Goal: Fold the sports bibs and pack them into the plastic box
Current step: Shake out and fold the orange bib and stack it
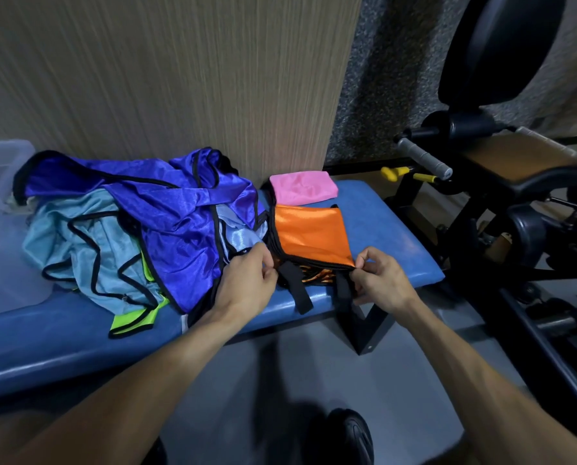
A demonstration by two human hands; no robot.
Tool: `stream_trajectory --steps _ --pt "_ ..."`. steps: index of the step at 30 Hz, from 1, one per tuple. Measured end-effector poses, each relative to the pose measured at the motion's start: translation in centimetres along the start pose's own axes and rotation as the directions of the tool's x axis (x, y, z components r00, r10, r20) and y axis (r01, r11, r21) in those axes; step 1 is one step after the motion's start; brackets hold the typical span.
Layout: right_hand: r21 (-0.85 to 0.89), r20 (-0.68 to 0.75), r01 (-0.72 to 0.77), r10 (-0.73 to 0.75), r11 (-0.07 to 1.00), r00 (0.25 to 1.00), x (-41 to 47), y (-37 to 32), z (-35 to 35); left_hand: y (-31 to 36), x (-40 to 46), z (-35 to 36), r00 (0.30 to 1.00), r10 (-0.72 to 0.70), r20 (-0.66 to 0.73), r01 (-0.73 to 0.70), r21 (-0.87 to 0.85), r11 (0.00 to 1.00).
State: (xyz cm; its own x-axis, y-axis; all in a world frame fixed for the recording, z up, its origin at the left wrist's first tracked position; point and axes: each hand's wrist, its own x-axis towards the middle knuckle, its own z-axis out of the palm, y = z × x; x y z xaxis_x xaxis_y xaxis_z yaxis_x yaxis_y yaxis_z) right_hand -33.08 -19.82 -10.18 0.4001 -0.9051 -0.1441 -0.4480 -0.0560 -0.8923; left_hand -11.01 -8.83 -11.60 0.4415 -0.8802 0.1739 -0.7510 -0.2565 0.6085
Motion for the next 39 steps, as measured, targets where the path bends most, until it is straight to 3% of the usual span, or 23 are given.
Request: stream_trajectory --steps 4,7,9,12,14,17,19,24,32,39 --pt "0.077 0.017 -0.044 0.042 0.996 0.999 -0.5 -0.1 0.0 -0.1 -0.2 -0.3 0.998 -0.009 0.070 0.012 -0.034 0.999" --pt "0.114 0.008 -0.121 0.121 0.986 0.993 -1.1 -0.2 0.3 0.0 -0.6 -0.4 1.000 -0.011 0.022 0.014 -0.112 0.994" --pt "0.128 0.007 -0.159 0.159 0.979 0.987 -1.6 -0.5 0.4 0.3 -0.9 -0.6 0.993 0.102 -0.066 -0.109 -0.108 0.988" --pt "0.194 0.033 -0.234 0.232 0.952 0.972 -2.4 -1.1 0.5 1.8 -0.5 -0.9 0.902 0.413 -0.122 -0.409 0.056 0.911" --pt "0.230 0.066 -0.309 0.302 0.923 0.951 -2.9 -1.5 0.9 2.9 0.7 -0.6 0.868 0.497 -0.024 -0.493 0.093 0.865" --pt "0.293 0.164 -0.399 0.365 0.869 0.916 -3.5 -1.9 1.6 4.0 2.3 0.4 0.828 0.502 0.252 -0.540 0.111 0.834" --pt "0.328 0.192 -0.418 0.374 0.847 0.907 -3.6 -1.9 1.8 4.2 2.4 1.3 0.787 0.518 0.335 -0.570 0.073 0.819" --pt "0.390 0.159 -0.348 0.310 0.852 0.937 -4.0 -1.9 2.4 3.5 1.7 2.3 0.800 0.503 0.326 -0.537 0.016 0.844" --pt "0.448 0.078 -0.305 0.303 0.841 0.950 -5.1 -2.0 1.9 3.9 2.1 3.0 0.792 0.477 0.382 -0.566 0.164 0.808" --pt "0.476 0.026 -0.168 0.177 0.863 0.984 -5.1 -2.8 1.5 3.3 1.9 3.0 0.771 0.496 0.400 -0.602 0.202 0.773"
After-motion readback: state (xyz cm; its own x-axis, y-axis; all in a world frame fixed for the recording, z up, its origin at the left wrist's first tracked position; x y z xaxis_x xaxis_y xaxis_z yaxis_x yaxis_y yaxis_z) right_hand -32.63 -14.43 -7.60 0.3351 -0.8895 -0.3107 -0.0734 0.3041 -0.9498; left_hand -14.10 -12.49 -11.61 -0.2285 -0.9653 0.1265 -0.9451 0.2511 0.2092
